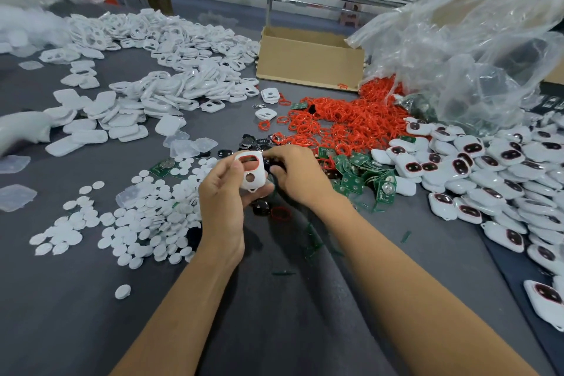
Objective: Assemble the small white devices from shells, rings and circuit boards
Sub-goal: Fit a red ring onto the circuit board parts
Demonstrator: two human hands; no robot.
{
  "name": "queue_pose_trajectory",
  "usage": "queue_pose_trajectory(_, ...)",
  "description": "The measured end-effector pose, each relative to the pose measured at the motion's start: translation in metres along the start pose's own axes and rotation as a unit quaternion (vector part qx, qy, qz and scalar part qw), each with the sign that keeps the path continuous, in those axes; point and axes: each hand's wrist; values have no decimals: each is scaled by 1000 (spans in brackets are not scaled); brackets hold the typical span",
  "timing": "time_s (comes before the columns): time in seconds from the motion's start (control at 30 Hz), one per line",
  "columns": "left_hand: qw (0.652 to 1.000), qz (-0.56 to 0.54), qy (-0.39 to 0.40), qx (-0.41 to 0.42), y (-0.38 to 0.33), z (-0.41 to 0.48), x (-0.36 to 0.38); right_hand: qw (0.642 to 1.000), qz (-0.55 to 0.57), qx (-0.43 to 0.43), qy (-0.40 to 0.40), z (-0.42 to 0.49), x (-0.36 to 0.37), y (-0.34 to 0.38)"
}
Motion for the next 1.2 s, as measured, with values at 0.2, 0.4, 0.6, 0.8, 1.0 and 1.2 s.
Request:
queue_pose_trajectory(0.2, 1000, 10, 0, 2, 0, -1, 2, 996, -82, -2, -17, 7, -1, -3)
queue_pose_trajectory(0.4, 1000, 26, -10, 3, 1, -3, 5, 988, -142, -49, 39, 18, -7, -4)
queue_pose_trajectory(0.6, 999, 27, 17, 2, 4, -4, 2, 998, -27, -8, -60, 2, -15, -8)
queue_pose_trajectory(0.8, 992, 51, 105, -39, 6, -10, 7, 965, 234, 48, -107, -46, -22, -10)
queue_pose_trajectory(1.0, 986, 62, 153, -35, 6, -17, 10, 899, 431, 76, -24, -64, -27, -17)
queue_pose_trajectory(1.2, 980, 118, 162, -6, 6, -16, 9, 871, 482, 97, -3, -64, -29, -25)
Point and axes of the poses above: each hand's wrist, its own z-axis towards the middle knuckle, its own x-axis out of the palm, y = z × x, and after that the axes turned 9 degrees about x, right-handed
